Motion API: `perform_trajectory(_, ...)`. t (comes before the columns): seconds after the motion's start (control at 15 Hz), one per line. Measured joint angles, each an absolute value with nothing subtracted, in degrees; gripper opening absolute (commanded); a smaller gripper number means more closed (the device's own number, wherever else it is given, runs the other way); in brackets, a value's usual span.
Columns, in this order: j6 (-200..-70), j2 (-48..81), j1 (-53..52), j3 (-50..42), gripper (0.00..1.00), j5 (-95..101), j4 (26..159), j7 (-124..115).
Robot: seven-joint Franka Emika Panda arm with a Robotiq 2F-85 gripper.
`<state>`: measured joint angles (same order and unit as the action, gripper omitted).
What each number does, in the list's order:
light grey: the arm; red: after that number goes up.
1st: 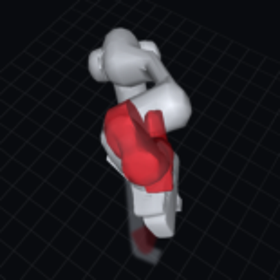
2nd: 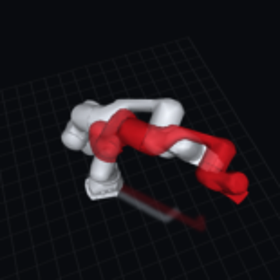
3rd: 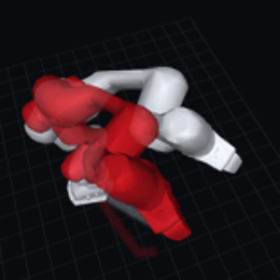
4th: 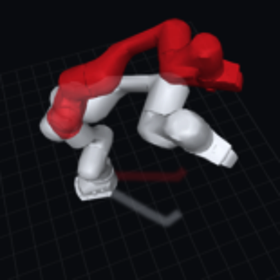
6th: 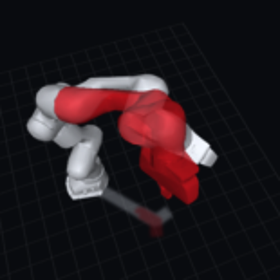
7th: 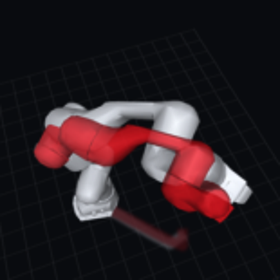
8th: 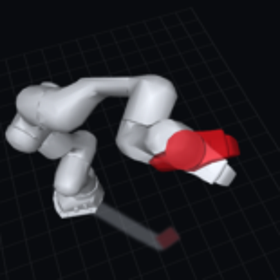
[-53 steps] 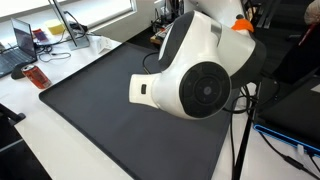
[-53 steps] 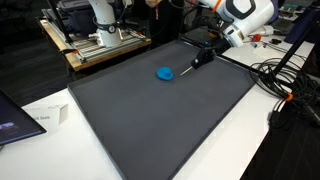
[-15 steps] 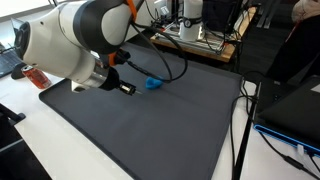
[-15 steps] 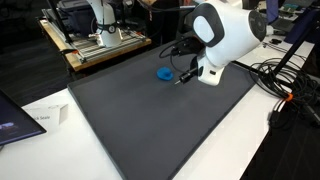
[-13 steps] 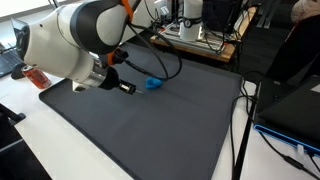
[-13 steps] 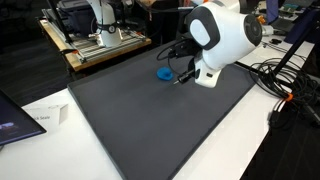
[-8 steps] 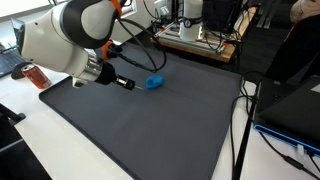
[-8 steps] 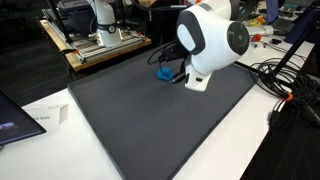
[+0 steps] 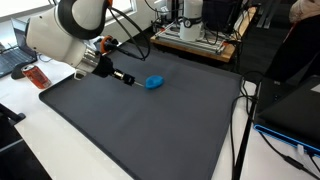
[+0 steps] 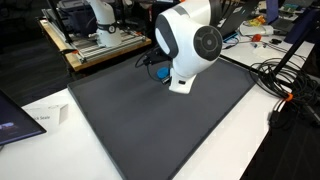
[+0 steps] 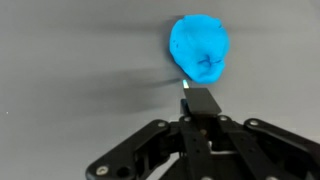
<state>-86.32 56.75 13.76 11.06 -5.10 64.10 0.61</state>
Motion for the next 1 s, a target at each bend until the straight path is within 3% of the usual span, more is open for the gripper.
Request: perform_trajectory(1.0,-114.57,35.91,17.27,4.4,0.03,-27.51,102.64,14.07)
